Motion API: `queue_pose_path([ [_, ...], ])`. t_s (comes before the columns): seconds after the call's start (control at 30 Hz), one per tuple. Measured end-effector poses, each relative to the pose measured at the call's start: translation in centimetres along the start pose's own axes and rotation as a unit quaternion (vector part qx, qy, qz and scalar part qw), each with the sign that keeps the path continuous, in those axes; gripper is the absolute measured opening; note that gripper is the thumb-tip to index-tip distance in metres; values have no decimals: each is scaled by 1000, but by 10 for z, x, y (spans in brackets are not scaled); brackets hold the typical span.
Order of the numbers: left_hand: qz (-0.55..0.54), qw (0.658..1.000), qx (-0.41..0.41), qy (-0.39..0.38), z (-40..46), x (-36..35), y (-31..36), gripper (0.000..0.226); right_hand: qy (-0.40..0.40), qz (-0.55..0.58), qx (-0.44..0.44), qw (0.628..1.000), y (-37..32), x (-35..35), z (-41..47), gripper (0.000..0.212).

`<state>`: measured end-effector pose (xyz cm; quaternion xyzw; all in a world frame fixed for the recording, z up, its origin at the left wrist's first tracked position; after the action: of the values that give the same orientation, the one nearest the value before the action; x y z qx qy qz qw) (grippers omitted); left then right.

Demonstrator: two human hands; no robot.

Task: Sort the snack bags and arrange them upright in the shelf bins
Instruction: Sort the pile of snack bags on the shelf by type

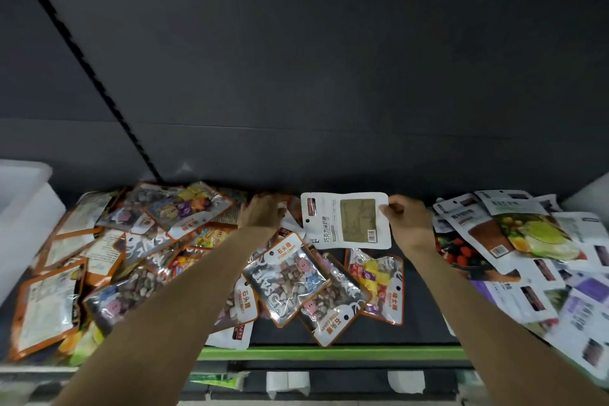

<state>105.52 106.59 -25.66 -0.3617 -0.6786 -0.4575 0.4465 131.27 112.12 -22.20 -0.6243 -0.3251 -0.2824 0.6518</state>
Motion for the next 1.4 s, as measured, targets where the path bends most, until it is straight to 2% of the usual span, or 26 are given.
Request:
queue_pose_path([
  [0.07,-46,998,-17,36,6,7,4,14,10,0,4,1000,6,8,-4,20],
  [0.2,-100,987,-118,53,2,26,34,14,36,31,0,999,10,24,-6,18],
  [0.4,-137,955,-234,118,-26,78,108,15,147,-49,33,987,18,78,-22,23],
  [0.5,-151,938,-275,148,-37,97,159,14,208,-20,44,977,39,124,-24,21],
  [0.6,-157,933,-277,167,-41,99,209,15,251,-11,63,966,63,172,-22,21],
  [0.7,-174,937,-231,194,-36,95,254,17,285,9,55,957,89,216,-22,16],
  [0.83,-221,940,-170,195,-24,81,309,21,299,-27,9,954,125,258,-20,14],
  [0.9,-222,938,-166,208,-26,71,332,22,275,-42,5,961,137,264,-18,14],
  [0.97,-210,936,-193,208,-34,52,353,20,214,-80,21,973,141,254,-19,15],
  [1.0,-205,939,-210,177,-39,37,361,18,173,-97,33,980,144,244,-21,15],
  [1.1,-174,954,-246,8,-53,-27,372,21,18,-107,75,991,159,200,-27,17],
  [1.2,-179,951,-234,-92,-61,-72,358,31,-122,-124,56,983,183,166,-33,35],
  [1.23,-183,949,-231,-110,-62,-81,354,32,-142,-130,47,980,187,163,-33,42],
  [1.3,-156,950,-243,-121,-66,-89,351,35,-130,-144,57,979,187,162,-31,49],
  [1.4,-118,948,-267,-126,-74,-92,346,39,-89,-135,79,984,170,162,-27,44],
])
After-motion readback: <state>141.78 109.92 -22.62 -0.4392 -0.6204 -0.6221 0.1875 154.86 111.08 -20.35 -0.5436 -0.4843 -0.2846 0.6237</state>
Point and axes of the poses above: each hand's wrist, its own z-axis towards the middle knuckle, its own x-axis out of the back of the hand, y = z × x, the point moved 6 cm from there along z, towards the middle knuckle, and after that the axes turned 3 degrees about z, right-handed, at the moved point
